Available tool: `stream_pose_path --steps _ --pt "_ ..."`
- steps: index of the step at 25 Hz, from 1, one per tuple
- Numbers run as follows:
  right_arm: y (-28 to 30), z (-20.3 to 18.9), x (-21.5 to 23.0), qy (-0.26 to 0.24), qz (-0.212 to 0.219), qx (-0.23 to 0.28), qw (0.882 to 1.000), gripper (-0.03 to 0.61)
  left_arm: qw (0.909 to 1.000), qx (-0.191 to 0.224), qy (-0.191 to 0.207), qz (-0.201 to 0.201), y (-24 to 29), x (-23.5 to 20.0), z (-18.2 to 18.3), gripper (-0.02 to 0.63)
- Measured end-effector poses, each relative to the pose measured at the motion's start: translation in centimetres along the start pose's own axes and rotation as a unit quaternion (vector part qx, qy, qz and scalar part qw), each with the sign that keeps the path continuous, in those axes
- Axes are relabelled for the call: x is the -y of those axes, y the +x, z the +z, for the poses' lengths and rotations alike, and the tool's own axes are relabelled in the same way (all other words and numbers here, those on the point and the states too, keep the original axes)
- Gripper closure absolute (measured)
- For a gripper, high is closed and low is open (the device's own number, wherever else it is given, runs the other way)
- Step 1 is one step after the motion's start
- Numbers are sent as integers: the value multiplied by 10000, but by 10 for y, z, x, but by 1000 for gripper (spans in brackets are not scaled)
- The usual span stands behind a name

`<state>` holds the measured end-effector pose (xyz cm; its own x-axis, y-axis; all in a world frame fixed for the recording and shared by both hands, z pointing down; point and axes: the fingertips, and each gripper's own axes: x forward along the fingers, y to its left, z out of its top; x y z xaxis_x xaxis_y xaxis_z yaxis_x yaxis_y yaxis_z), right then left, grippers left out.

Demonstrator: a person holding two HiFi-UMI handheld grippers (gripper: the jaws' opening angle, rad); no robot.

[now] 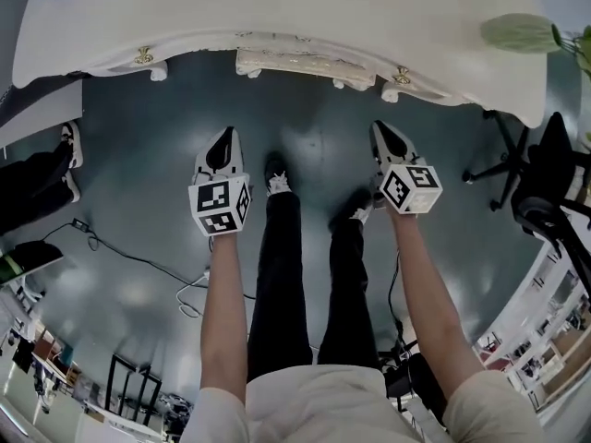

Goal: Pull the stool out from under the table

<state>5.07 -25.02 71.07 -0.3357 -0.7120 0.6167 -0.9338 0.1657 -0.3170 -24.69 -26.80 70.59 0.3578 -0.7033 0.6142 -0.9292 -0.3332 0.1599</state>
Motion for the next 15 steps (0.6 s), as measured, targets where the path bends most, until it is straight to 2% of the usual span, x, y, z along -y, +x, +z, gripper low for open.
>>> stream_pose_path --steps 4,8,10,12,15 --pt "15 -11 2 -119 -22 -233 9997 532 9997 -64 198 -109 14 -9 -2 598" --pt "25 -29 -9 -519 180 -634 9965 532 9992 -182 278 -232 37 -21 -10 598" --pt "35 -29 -11 -401 303 -582 9970 534 9985 -249 389 -284 53 -30 -10 598" --pt "44 -22 -8 -62 449 -383 9982 534 9990 -262 233 -281 64 -39 -8 598" --pt "57 -30 7 51 263 -342 9991 534 9988 -275 157 -383 74 -44 -13 599"
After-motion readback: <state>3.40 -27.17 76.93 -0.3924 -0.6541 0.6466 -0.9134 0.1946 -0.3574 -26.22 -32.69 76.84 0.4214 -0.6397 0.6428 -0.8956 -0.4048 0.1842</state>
